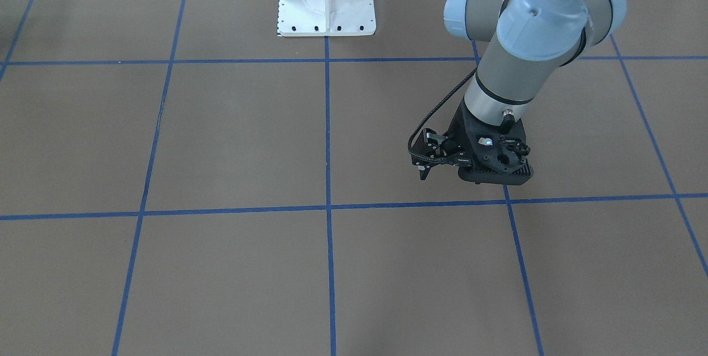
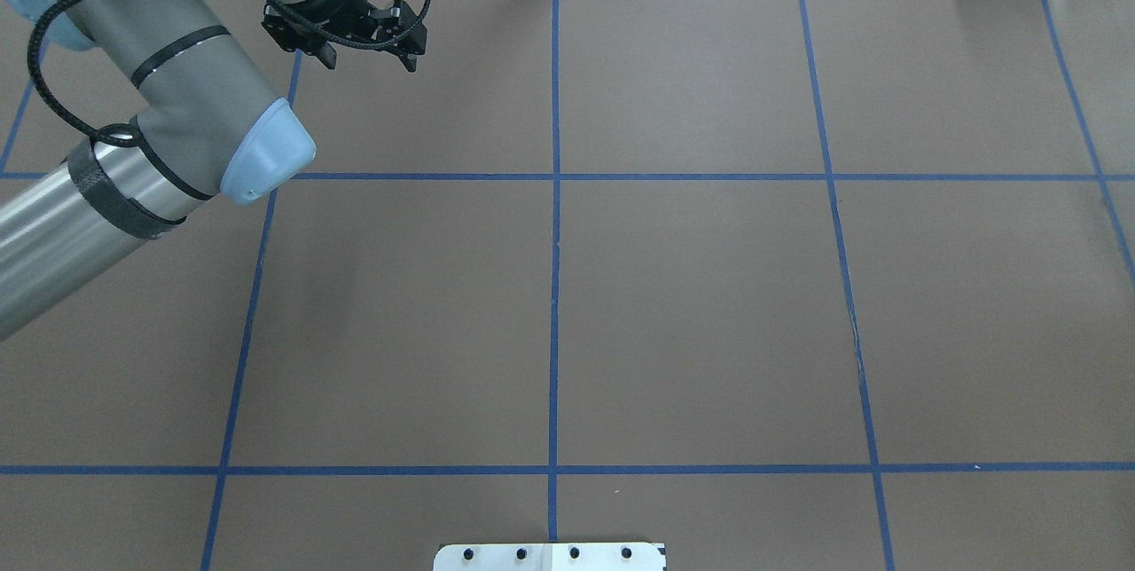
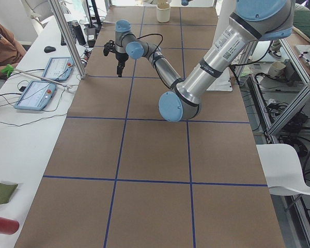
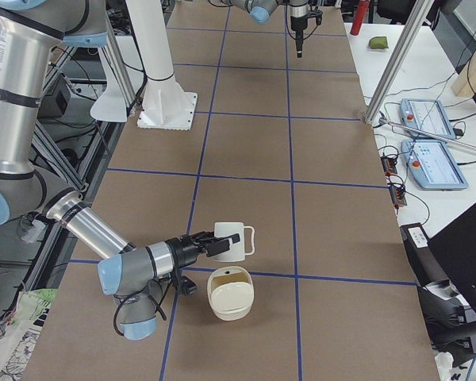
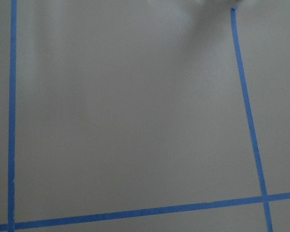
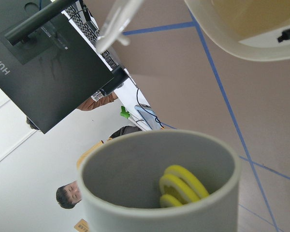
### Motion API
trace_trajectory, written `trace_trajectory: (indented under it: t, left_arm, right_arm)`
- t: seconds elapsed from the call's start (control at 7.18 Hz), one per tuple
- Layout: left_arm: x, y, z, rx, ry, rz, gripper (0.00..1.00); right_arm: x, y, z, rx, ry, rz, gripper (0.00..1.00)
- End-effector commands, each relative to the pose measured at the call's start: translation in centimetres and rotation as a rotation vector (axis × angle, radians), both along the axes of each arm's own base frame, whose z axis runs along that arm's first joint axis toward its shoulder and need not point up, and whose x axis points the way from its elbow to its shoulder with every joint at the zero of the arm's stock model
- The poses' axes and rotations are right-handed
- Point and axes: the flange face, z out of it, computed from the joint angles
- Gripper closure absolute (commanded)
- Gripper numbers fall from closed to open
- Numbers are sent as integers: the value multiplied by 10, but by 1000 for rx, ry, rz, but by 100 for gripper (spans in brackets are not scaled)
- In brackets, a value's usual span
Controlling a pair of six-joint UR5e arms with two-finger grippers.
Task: Left arm hands cup to right arm to dump lemon
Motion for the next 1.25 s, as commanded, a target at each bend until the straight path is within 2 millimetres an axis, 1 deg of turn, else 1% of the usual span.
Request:
trace_trajectory:
  t: [0.0,0.14,0.42,0.7,1.11]
  left_arm:
    - [1,0,-1,1,-3,-2,0]
    - [0,0,-1,1,-3,-2,0]
    - [2,0,1,5,-11,-7,0]
    - [1,0,1,8,-16,-11,0]
    - [1,0,2,6,-17,-13,0]
  right_arm:
    - [2,1,3,-55,-97,-3,83]
    - [2,2,5,-78,-125,-8,82]
    - [7,-6,1,-119,-216,-6,80]
    - [11,-6,-1,-134,-270,-1,80]
    - [11,-5,-3,-126,-284,-6,80]
